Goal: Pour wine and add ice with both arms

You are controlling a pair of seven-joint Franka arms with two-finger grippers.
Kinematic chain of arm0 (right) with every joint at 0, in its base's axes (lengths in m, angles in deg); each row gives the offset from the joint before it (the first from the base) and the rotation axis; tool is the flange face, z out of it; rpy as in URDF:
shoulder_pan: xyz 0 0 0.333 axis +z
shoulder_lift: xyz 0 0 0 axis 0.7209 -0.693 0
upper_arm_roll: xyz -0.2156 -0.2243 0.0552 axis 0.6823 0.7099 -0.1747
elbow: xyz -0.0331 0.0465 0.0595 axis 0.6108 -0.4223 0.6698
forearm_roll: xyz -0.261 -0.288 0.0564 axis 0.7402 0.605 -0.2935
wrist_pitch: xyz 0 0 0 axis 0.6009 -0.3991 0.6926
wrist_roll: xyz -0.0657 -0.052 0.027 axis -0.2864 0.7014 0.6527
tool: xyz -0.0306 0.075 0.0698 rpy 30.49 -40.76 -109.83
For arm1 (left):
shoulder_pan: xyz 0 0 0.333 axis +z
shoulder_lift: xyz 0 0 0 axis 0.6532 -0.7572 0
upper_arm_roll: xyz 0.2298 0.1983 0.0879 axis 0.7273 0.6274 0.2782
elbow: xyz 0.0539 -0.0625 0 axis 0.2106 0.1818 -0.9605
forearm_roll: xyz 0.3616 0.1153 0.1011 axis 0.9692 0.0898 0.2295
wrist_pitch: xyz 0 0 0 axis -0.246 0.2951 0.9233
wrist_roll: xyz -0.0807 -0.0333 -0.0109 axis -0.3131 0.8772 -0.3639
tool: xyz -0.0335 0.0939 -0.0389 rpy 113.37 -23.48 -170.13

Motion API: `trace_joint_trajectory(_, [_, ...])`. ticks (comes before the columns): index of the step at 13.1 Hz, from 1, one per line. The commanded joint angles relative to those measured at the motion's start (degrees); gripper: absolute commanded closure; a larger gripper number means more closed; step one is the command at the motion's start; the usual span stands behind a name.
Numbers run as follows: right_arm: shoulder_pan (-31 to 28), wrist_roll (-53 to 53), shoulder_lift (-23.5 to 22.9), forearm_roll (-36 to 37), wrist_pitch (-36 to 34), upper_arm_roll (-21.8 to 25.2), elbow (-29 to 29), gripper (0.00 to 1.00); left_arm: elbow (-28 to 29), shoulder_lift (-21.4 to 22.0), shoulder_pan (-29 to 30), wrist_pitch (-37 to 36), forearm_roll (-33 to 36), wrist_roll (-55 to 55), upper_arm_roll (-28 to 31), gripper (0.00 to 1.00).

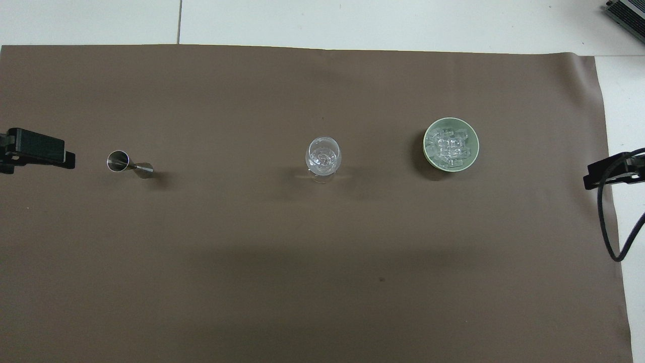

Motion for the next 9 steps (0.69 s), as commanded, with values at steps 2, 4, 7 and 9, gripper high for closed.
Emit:
trace_joint_trajectory(2, [-0.26, -1.56, 1.36, -0.32, -0.35, -0.26, -1.43, 0.0, 0.51, 1.14, -1.37, -0.65, 2.84, 0.96, 0.39, 0.0])
trace_joint_trajectory(4, [-0.26, -1.38, 1.36, -0.41, -0.26, -0.26, -1.43, 0.0, 0.69, 1.4, -1.72, -1.0, 6.42, 1.31, 0.74, 0.0])
trace_joint_trajectory(7, [-0.17, -2.87, 1.36, -0.85, -1.32, -0.44, -1.43, 0.0, 2.27, 2.02, -1.2, -0.04, 6.62, 3.77, 1.09, 0.0])
trace_joint_trajectory(9, [-0.6, -3.49, 1.36, -3.13, -0.97, -0.26, -1.43, 0.0, 4.54, 2.89, -1.02, 2.76, 4.97, 2.99, 1.27, 0.0])
